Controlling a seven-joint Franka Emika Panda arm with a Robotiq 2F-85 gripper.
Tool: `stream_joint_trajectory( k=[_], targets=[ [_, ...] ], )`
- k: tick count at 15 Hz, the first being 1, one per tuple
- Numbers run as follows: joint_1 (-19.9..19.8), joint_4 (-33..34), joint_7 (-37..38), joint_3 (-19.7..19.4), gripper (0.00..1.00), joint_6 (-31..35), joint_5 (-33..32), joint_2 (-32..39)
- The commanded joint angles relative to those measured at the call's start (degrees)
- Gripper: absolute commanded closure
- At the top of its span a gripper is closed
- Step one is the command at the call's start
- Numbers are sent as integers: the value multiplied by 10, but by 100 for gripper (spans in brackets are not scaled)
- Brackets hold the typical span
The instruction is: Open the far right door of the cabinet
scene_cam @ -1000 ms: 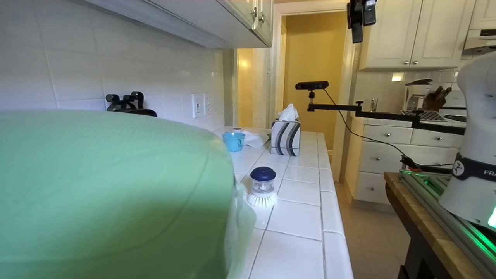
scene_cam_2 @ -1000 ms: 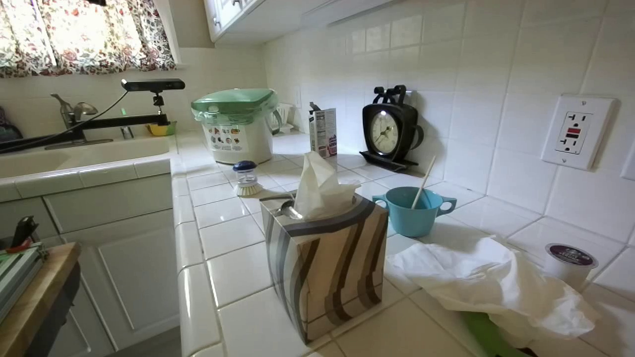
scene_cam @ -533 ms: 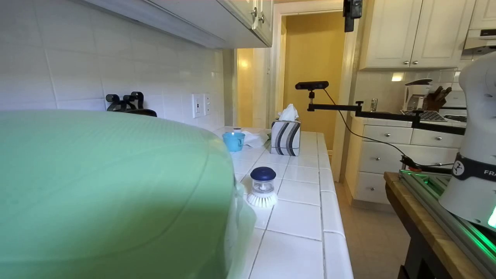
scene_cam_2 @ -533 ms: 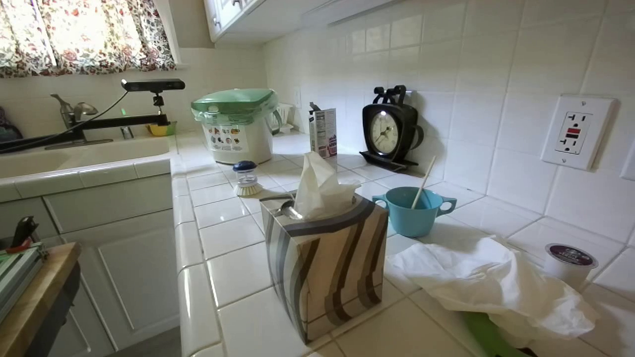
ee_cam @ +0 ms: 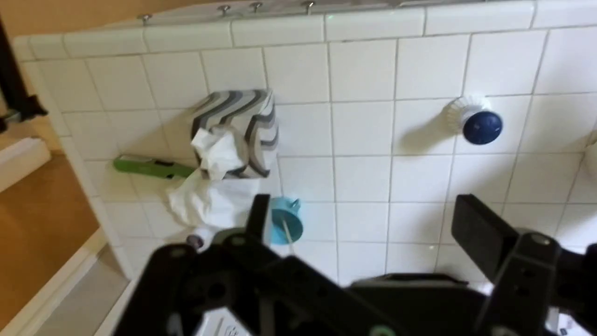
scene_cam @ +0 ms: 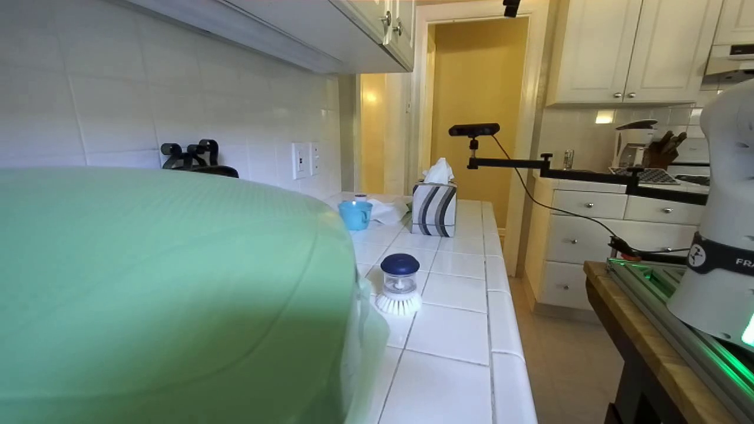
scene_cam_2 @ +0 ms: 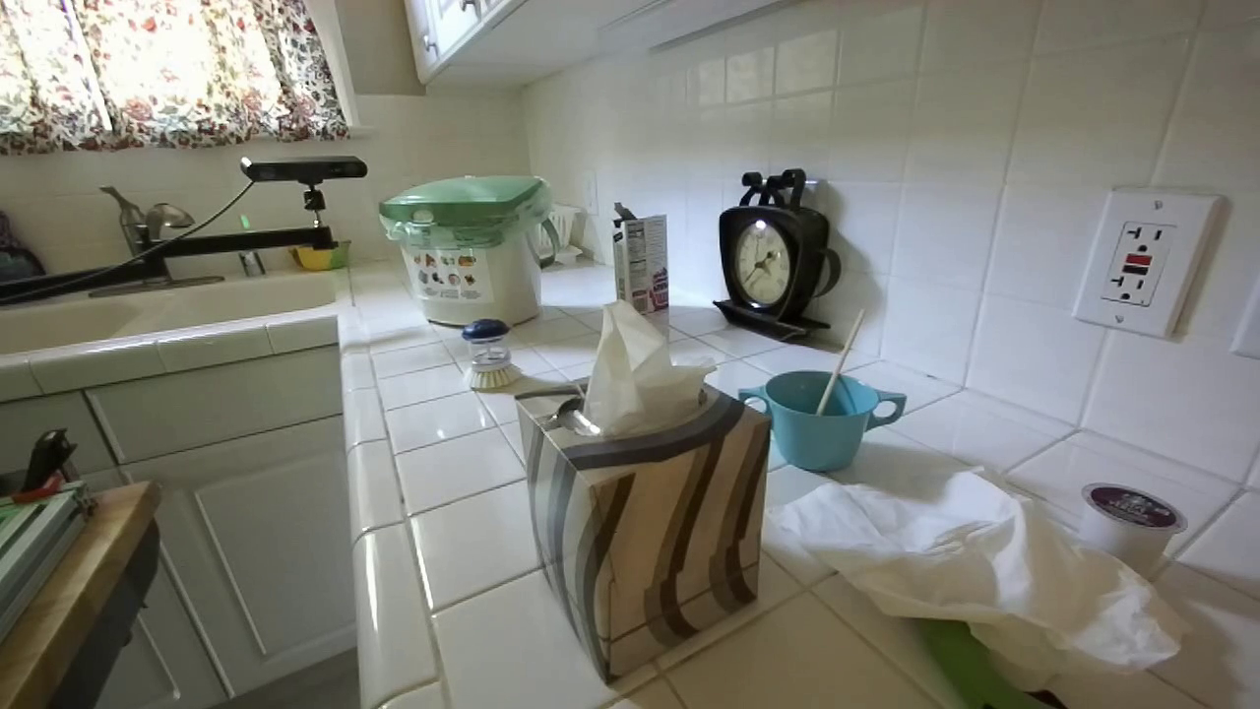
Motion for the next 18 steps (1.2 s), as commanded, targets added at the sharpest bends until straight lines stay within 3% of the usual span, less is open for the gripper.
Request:
stream_joint_trajectory(
  k=[1, 9, 15, 18],
  targets=[
    [-15, -6, 7, 16, 0, 71, -76, -3],
    [-36, -9, 33, 23, 0, 202, -171, -5],
    [-45, -31, 76, 59, 0, 260, -200, -83],
    [-48, -42, 75, 54, 0, 276, -194, -108]
  ],
)
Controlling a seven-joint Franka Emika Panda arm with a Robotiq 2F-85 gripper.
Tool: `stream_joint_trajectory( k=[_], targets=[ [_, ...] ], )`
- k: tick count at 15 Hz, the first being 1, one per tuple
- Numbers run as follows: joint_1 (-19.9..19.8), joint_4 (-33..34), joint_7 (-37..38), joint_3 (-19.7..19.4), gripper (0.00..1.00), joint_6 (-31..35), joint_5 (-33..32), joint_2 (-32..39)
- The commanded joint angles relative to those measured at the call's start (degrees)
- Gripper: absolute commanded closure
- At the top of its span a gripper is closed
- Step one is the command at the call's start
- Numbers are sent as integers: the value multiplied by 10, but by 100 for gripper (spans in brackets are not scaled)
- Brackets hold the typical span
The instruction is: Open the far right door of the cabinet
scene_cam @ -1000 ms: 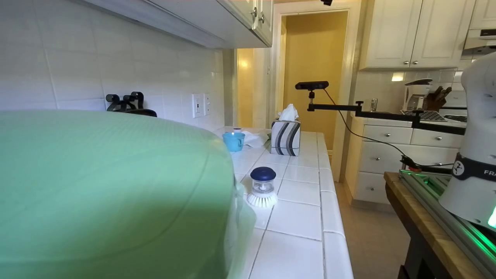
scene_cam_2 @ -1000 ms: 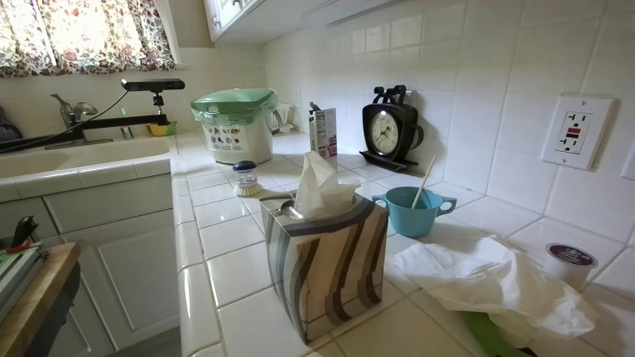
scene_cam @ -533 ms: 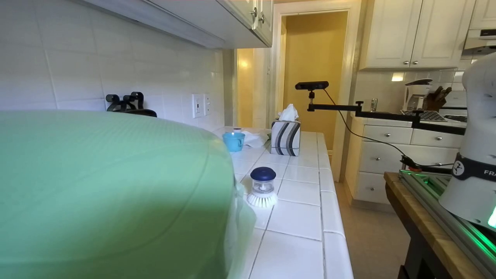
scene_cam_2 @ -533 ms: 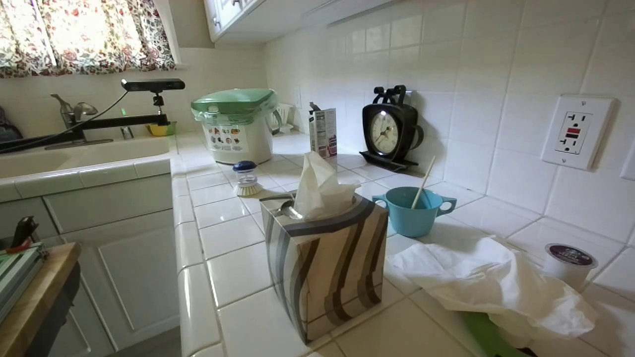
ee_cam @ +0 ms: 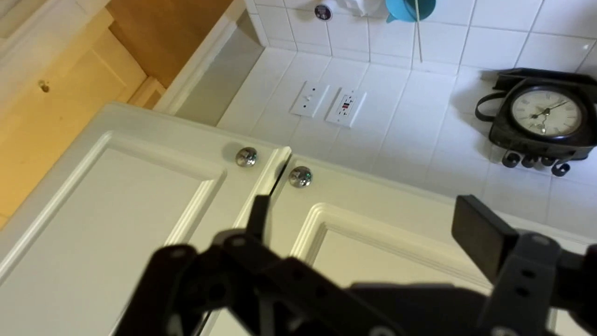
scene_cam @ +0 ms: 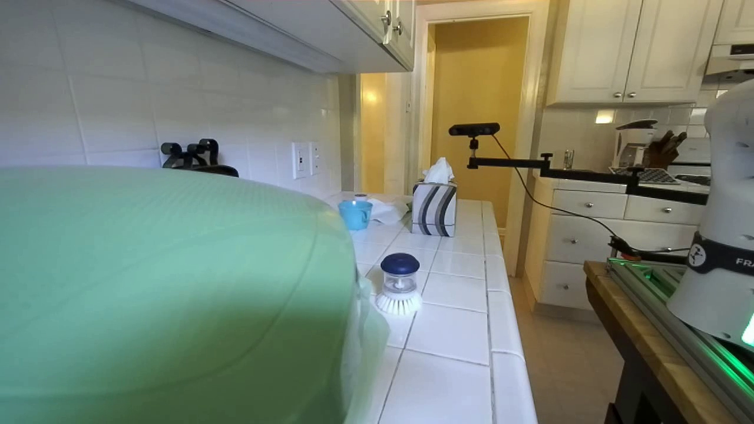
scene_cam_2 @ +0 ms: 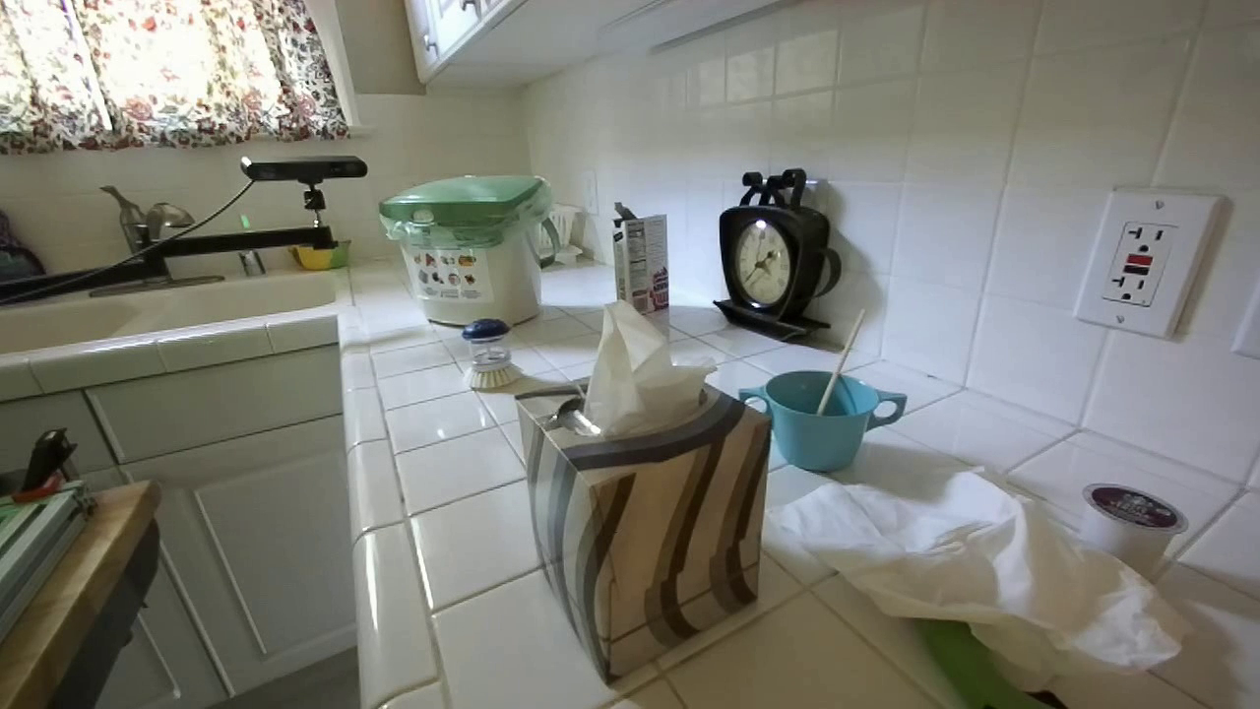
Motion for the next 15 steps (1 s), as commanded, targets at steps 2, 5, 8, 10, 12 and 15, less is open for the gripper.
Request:
stream_joint_trajectory(
  k=[2, 5, 8, 10, 12, 15],
  targets=[
    [-7, -10, -2, -2, 0, 11, 4, -14],
    [-7, -13, -2, -1, 0, 13, 4, -15],
    [-7, -13, -2, -1, 0, 13, 4, -14],
    [-7, -13, -2, -1, 0, 13, 4, -14],
    [-9, -15, 3, -1, 0, 23, 1, -11],
    [-28, -17, 23, -4, 0, 53, -8, 3]
  ],
)
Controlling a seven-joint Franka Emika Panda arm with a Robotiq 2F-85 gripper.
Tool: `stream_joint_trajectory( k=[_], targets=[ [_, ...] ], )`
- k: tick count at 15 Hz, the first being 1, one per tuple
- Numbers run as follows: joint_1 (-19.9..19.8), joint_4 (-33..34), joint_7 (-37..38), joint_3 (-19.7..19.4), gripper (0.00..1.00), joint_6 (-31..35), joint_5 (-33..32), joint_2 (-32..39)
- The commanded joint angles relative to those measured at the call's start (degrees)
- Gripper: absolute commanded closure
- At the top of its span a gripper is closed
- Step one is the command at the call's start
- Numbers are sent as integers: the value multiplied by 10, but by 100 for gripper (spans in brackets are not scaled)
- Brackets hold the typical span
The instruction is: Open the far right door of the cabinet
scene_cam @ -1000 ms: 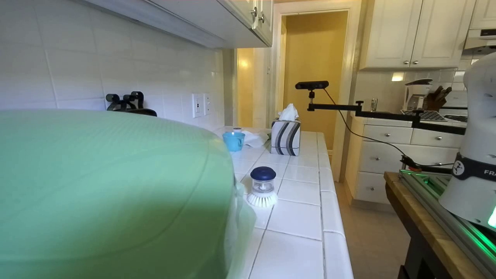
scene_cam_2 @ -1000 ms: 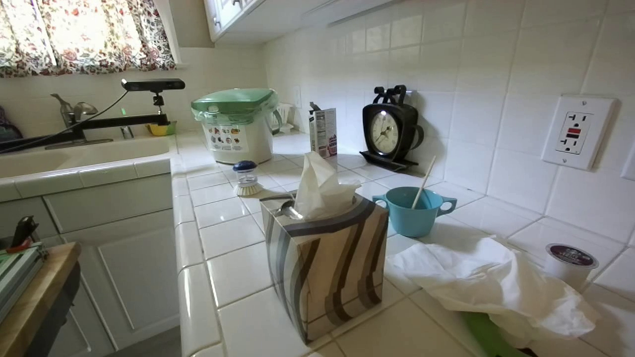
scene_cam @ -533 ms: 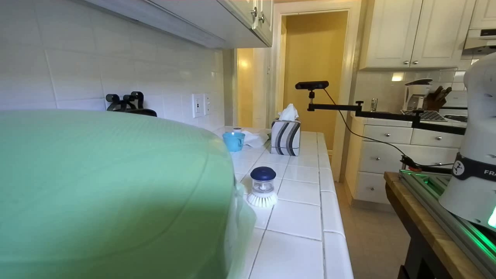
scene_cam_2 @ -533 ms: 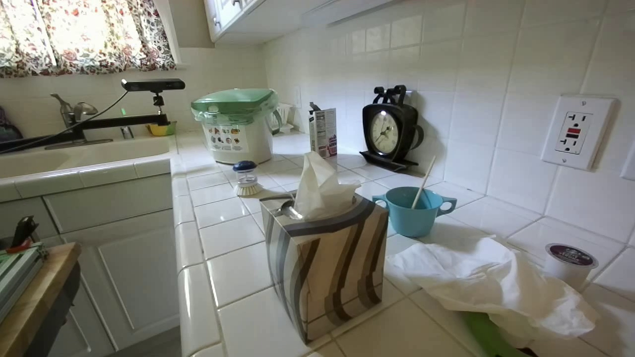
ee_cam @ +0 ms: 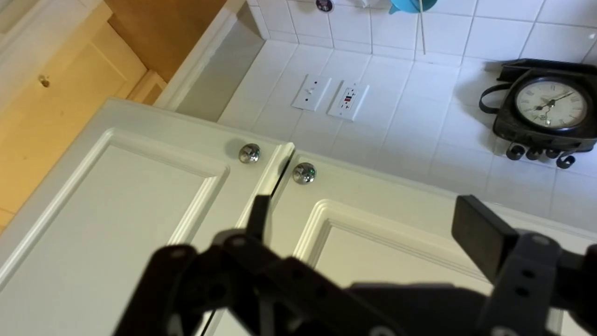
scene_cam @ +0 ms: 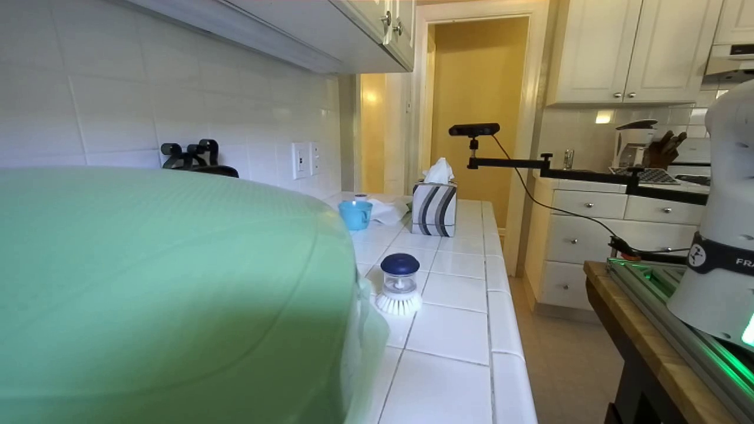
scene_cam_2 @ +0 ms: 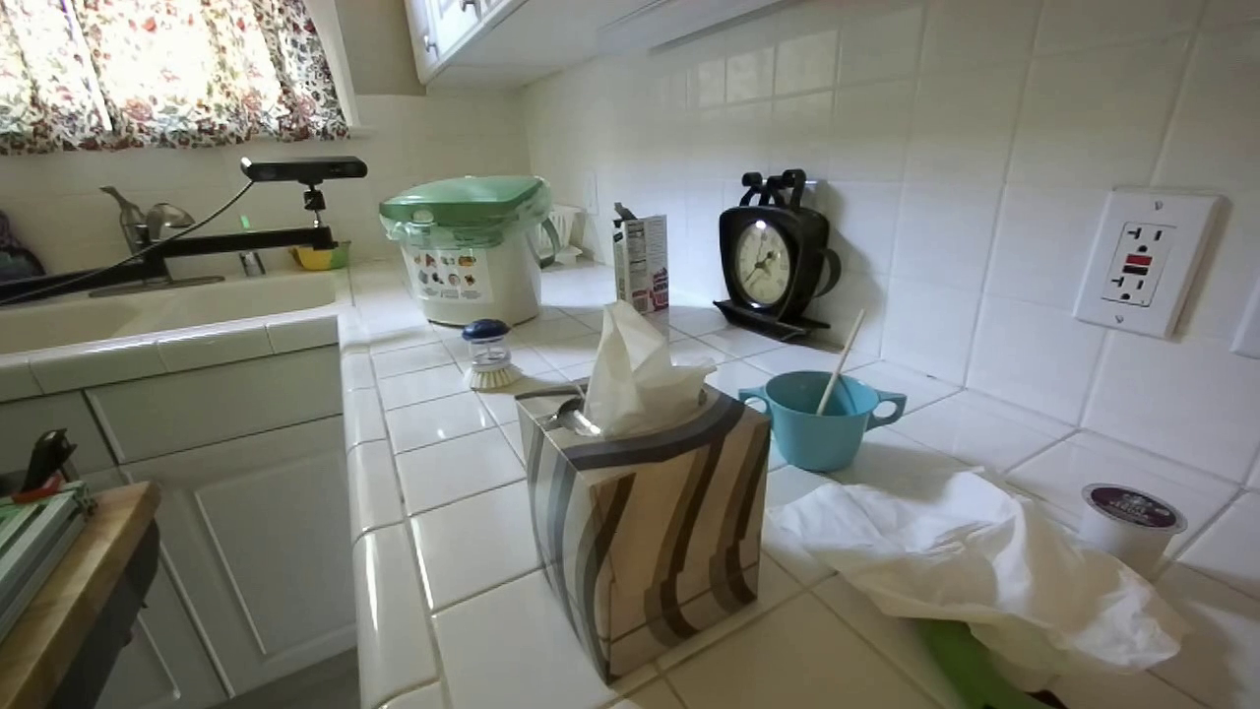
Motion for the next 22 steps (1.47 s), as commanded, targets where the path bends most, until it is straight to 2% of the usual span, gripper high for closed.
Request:
stream_joint_trajectory(
  k=[1, 8, 14, 22],
  targets=[
    [-28, -1, 28, -1, 0, 35, -9, 17],
    [-111, 0, 123, 6, 0, 75, -21, 64],
    [-157, -1, 209, 10, 0, 132, -30, 106],
    [-220, 2, 294, 16, 0, 226, -99, 163]
  ],
)
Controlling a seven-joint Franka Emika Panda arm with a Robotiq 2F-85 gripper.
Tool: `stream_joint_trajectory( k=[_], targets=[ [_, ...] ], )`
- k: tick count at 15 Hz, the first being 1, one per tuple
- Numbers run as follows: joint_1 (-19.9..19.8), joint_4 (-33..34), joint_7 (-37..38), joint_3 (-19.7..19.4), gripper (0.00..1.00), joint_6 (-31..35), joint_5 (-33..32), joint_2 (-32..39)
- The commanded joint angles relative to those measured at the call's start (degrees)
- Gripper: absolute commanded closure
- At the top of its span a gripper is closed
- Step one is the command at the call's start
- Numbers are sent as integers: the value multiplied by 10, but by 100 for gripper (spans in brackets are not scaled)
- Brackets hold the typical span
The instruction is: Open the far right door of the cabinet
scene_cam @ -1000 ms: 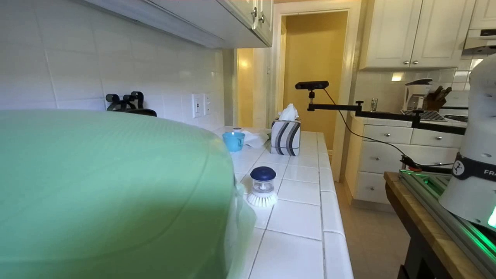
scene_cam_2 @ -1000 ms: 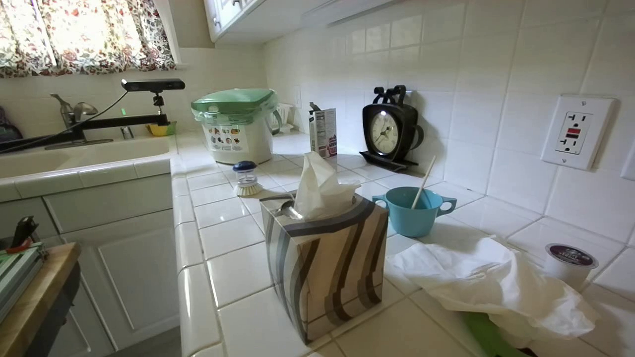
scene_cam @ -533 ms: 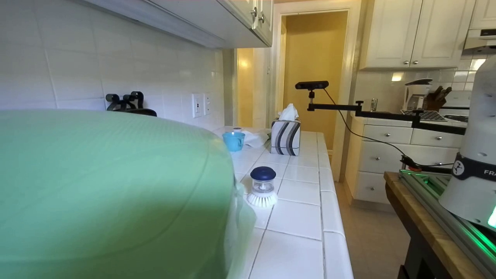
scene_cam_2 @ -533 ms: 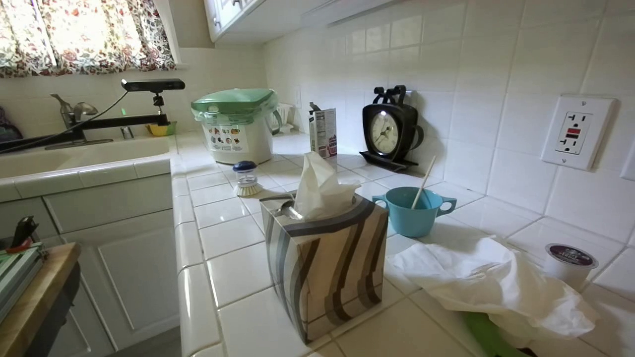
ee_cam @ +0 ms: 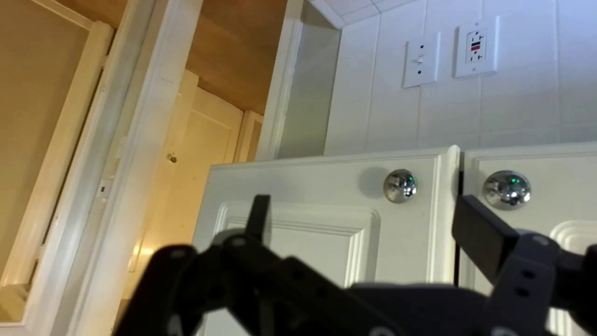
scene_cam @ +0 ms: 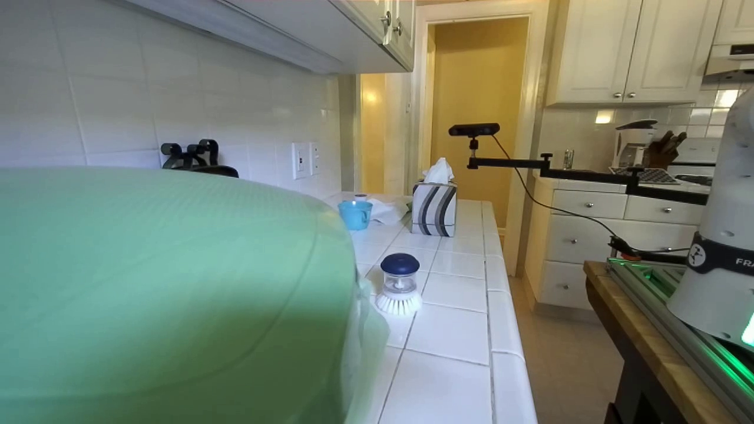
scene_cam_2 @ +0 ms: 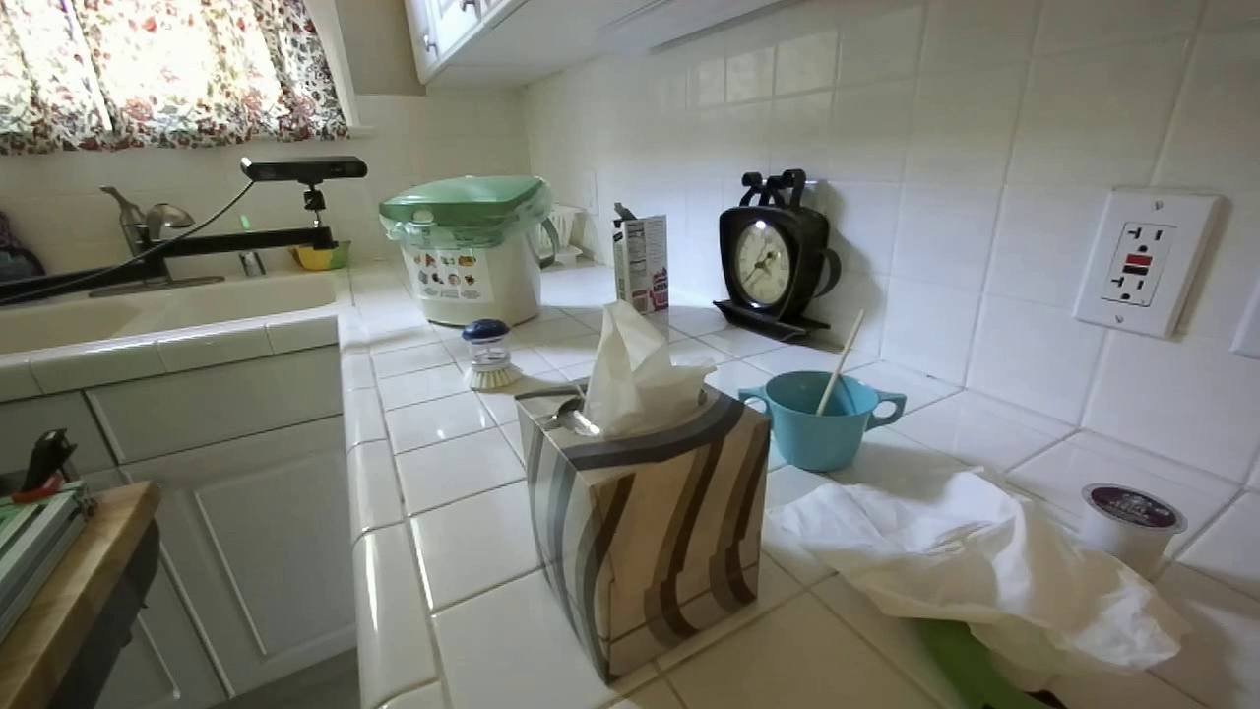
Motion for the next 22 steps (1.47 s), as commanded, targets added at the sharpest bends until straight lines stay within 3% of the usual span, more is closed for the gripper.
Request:
stream_joint_trajectory(
  k=[1, 3, 4, 12, 22],
  targets=[
    [-21, 6, 54, 6, 0, 30, -37, 21],
    [-13, 12, 74, -3, 0, 49, -29, 38],
    [-2, 3, 48, -9, 0, 28, -26, 25],
    [-9, 8, 75, -7, 0, 49, -33, 52],
    [-17, 66, 178, -22, 0, 113, -129, 142]
  ],
)
